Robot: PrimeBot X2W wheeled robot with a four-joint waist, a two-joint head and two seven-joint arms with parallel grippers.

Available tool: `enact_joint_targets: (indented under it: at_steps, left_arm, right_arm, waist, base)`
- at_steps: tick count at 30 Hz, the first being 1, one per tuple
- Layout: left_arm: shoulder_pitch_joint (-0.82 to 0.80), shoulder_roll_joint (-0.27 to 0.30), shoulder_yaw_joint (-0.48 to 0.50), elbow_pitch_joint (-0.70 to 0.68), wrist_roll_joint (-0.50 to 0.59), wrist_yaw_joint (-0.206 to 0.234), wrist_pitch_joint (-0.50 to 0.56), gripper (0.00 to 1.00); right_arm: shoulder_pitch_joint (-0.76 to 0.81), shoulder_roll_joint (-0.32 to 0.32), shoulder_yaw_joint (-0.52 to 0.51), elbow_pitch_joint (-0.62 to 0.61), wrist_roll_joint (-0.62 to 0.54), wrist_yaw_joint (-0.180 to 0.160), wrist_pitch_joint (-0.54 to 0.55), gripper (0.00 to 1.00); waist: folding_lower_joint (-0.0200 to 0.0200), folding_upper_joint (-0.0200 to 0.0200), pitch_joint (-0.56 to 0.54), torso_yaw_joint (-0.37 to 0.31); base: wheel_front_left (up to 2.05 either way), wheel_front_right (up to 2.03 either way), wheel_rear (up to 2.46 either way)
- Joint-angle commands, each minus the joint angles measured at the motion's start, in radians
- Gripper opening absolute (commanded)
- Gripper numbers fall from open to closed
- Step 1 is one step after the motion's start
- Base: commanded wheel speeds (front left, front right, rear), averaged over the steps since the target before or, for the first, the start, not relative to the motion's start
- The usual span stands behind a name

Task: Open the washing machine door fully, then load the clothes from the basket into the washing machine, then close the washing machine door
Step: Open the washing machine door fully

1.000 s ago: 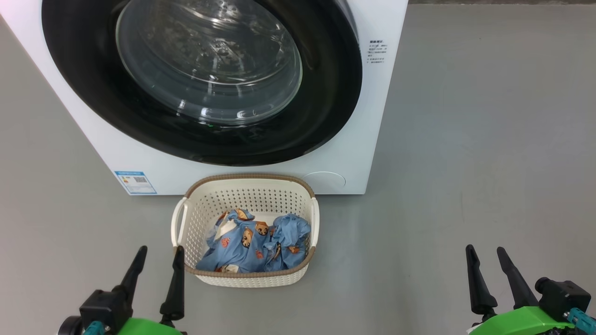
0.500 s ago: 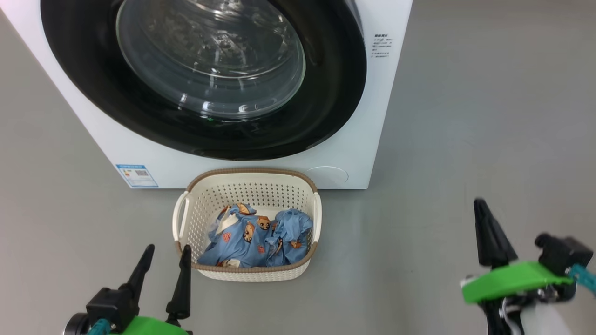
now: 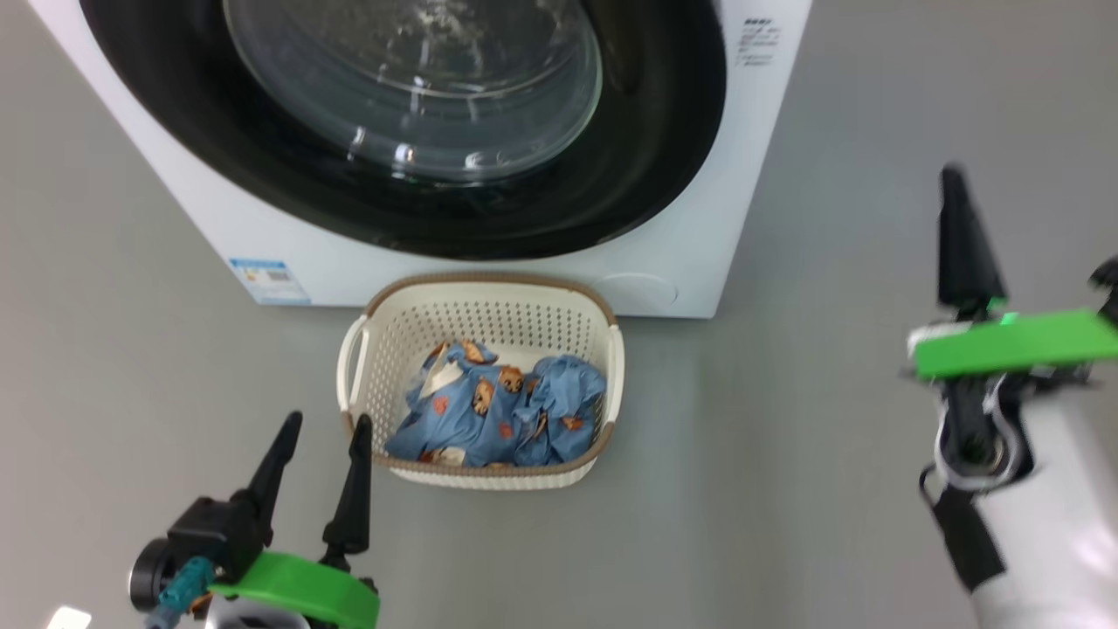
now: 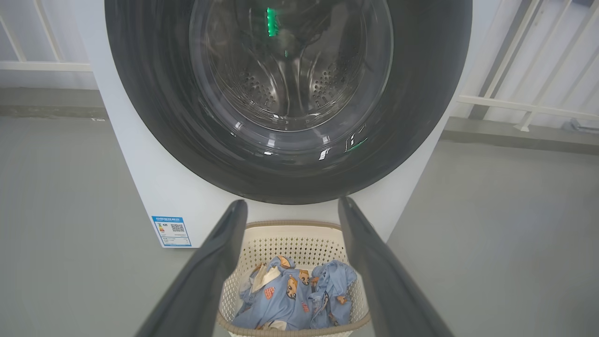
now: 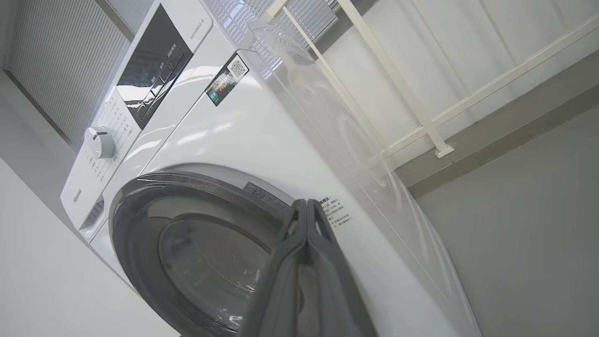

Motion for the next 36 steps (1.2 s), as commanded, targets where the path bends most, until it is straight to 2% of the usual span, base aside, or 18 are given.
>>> enact_joint_targets:
  at_steps: [1,8,12,15,16,18,25,28,36]
  left_arm:
    - [-0.046,0.010,0.029,-0.027,-0.013,-0.003,-0.006,1.00]
    - [-0.087,0.009,0.014,-0.030,-0.023,-0.003,-0.006,1.00]
    - [-0.105,0.008,0.005,-0.033,-0.029,-0.003,-0.006,1.00]
    - [-0.115,0.007,-0.001,-0.036,-0.034,-0.003,-0.006,1.00]
    - [-0.125,0.007,-0.008,-0.039,-0.040,-0.003,-0.006,1.00]
    - [-0.135,0.007,-0.016,-0.040,-0.050,-0.003,-0.006,1.00]
    - [-0.166,0.007,-0.038,-0.044,-0.077,-0.003,-0.006,1.00]
    - [-0.178,0.007,-0.046,-0.046,-0.082,-0.003,-0.006,1.00]
    - [-0.202,0.007,-0.063,-0.054,-0.098,-0.003,-0.006,1.00]
  right_arm:
    - [-0.055,-0.011,0.029,-0.016,0.034,0.001,-0.012,0.00]
    - [-0.195,-0.081,0.071,0.020,0.188,0.001,-0.012,0.00]
    - [-0.268,-0.130,0.140,0.063,0.361,0.001,-0.005,0.00]
    - [-0.322,-0.180,0.197,0.070,0.491,0.001,0.065,0.00]
    - [-0.353,-0.210,0.220,0.067,0.571,0.001,0.121,0.00]
    - [-0.383,-0.242,0.230,0.080,0.626,0.001,0.167,0.00]
    - [-0.488,-0.306,0.261,0.142,0.735,0.001,0.336,0.00]
    - [-0.534,-0.317,0.259,0.167,0.778,0.001,0.417,0.00]
    - [-0.635,-0.336,0.242,0.231,0.817,0.001,0.536,0.00]
  waist:
    - [0.0000,-0.0001,0.031,0.024]
    - [0.0000,-0.0001,0.089,0.065]
    - [0.0000,-0.0001,0.117,0.088]
    - [0.0000,-0.0001,0.139,0.103]
    - [0.0000,-0.0001,0.156,0.114]
    - [0.0000,-0.0001,0.173,0.123]
    - [0.0000,-0.0001,0.226,0.146]
    - [0.0000,-0.0001,0.248,0.154]
    - [0.0000,-0.0001,0.291,0.177]
  base:
    - [0.00,0.00,0.00]
    - [0.00,0.00,0.00]
    - [0.00,0.00,0.00]
    - [0.00,0.00,0.00]
    - [0.00,0.00,0.00]
    - [0.00,0.00,0.00]
    - [0.00,0.00,0.00]
    - [0.00,0.00,0.00]
    - [0.00,0.00,0.00]
